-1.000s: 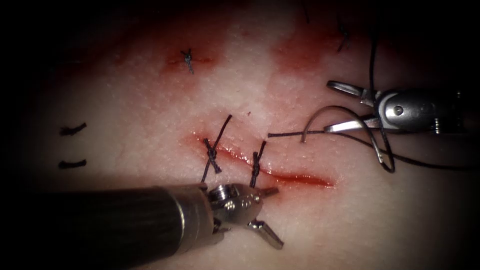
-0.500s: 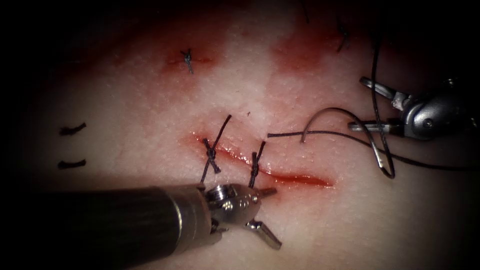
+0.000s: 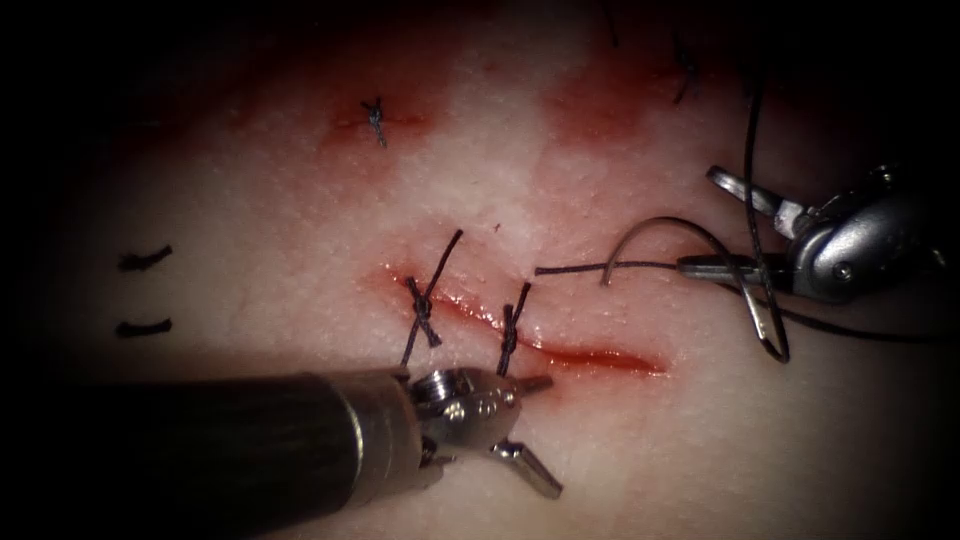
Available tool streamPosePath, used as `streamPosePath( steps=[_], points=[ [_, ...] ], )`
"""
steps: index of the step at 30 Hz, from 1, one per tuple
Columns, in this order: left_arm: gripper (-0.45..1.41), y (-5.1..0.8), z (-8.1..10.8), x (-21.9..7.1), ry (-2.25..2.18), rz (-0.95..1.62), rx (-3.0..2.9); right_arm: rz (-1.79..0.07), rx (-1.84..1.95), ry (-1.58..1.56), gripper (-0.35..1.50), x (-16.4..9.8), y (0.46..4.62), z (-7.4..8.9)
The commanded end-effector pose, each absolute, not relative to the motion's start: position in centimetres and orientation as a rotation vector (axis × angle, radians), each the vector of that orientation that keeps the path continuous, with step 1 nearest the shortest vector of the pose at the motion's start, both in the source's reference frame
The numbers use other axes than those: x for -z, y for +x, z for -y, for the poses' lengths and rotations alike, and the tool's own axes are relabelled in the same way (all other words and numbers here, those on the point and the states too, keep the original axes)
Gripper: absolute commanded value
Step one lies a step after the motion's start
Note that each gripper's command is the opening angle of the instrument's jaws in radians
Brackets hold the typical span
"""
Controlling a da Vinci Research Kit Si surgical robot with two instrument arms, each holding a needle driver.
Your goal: Wound Closure
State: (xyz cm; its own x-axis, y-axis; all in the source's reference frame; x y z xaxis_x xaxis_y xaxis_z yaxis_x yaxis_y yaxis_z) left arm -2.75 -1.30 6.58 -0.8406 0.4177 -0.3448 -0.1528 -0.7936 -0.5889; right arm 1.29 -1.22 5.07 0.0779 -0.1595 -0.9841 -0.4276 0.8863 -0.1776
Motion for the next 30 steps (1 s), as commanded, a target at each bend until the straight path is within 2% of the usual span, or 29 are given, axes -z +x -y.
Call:
streamPosePath(
  steps=[1, 2, 3, 4, 5, 14, 18, 19, 20, 24, 26, 29, 30],
  points=[
    [0.94, -2.81, 1.35, -6.64, -0.675, 0.808, -2.627, -1.498, -0.210, -0.489, 1.18, -5.11, 1.39, 1.25],
    [0.94, -2.81, 1.35, -6.64, -0.675, 0.807, -2.627, -1.498, -0.211, -0.489, 1.11, -5.10, 1.39, 1.26],
    [0.94, -2.81, 1.35, -6.64, -0.675, 0.807, -2.627, -1.498, -0.211, -0.488, 0.96, -5.09, 1.40, 1.27],
    [0.94, -2.81, 1.35, -6.64, -0.675, 0.808, -2.627, -1.497, -0.209, -0.486, 0.67, -5.09, 1.40, 1.28],
    [0.94, -2.81, 1.35, -6.64, -0.675, 0.807, -2.627, -1.485, -0.183, -0.458, -0.35, -5.08, 1.42, 1.29],
    [0.94, -2.81, 1.35, -6.64, -0.675, 0.808, -2.627, -1.373, -0.098, -0.417, -0.35, -5.09, 1.59, 1.26],
    [0.94, -2.80, 1.35, -6.63, -0.675, 0.808, -2.628, -1.357, -0.095, -0.422, -0.35, -5.07, 1.52, 1.22],
    [0.94, -2.80, 1.35, -6.64, -0.675, 0.808, -2.627, -1.348, -0.112, -0.432, -0.21, -5.06, 1.48, 1.18],
    [0.94, -2.81, 1.36, -6.64, -0.675, 0.807, -2.627, -1.345, -0.140, -0.453, 0.16, -5.06, 1.41, 1.12],
    [0.94, -2.81, 1.37, -6.65, -0.671, 0.810, -2.629, -1.296, -0.212, -0.486, 0.24, -5.11, 1.22, 1.03],
    [0.94, -2.81, 1.37, -6.65, -0.671, 0.809, -2.629, -1.275, -0.233, -0.492, 0.41, -5.14, 1.11, 1.01],
    [0.94, -2.81, 1.37, -6.65, -0.671, 0.809, -2.629, -1.276, -0.238, -0.502, 1.01, -5.17, 1.04, 1.04],
    [0.94, -2.81, 1.37, -6.65, -0.671, 0.809, -2.629, -1.281, -0.234, -0.505, 1.15, -5.18, 1.05, 1.07]
  ],
)
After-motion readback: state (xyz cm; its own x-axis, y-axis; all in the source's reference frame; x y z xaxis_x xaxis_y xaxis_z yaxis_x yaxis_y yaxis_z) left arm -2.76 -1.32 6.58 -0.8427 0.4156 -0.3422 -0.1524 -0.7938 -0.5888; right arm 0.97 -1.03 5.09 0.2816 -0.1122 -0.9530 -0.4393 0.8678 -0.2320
